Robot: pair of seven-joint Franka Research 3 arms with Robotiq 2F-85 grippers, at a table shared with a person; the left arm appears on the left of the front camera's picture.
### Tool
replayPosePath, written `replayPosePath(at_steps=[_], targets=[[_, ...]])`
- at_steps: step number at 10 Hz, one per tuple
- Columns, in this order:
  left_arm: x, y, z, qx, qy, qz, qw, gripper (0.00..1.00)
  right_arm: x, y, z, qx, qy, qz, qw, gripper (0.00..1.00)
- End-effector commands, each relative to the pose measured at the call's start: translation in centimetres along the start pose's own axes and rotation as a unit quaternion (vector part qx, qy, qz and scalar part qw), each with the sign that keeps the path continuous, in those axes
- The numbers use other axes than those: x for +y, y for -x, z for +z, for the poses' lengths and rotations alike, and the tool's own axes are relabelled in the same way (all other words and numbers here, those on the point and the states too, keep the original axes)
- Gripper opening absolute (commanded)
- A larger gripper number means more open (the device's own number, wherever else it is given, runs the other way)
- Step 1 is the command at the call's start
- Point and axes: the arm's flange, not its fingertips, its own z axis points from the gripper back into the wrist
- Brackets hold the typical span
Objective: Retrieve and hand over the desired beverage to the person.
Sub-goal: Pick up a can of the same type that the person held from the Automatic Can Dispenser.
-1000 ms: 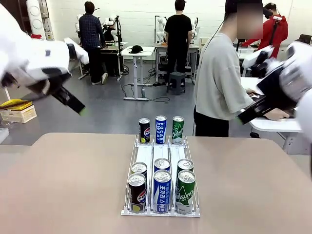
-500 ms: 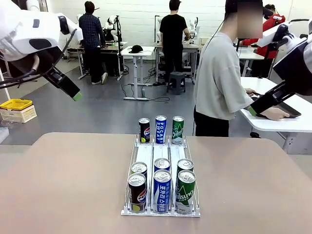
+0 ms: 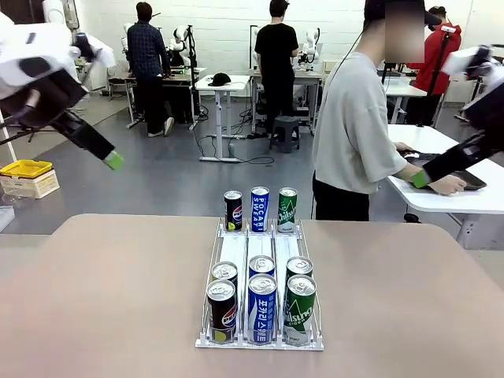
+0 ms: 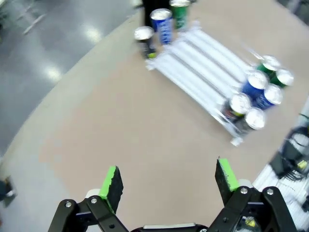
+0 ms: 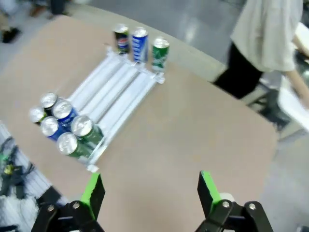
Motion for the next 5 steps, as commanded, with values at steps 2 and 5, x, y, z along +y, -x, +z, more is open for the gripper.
replayPosePath(at_steps=[2,5], targets=[[6.1,4.5,5.7,-0.011,0.157,0.025,0.987,1.00,-9.2,3.4,1.6,0.015,-0.162,-0.068,0.984,1.00],[11.3,9.5,10.2,-0.083,0.146,0.106,0.980,1.00,-14.0,5.8,3.5,-0.035,-0.175,-0.138,0.974,1.00]])
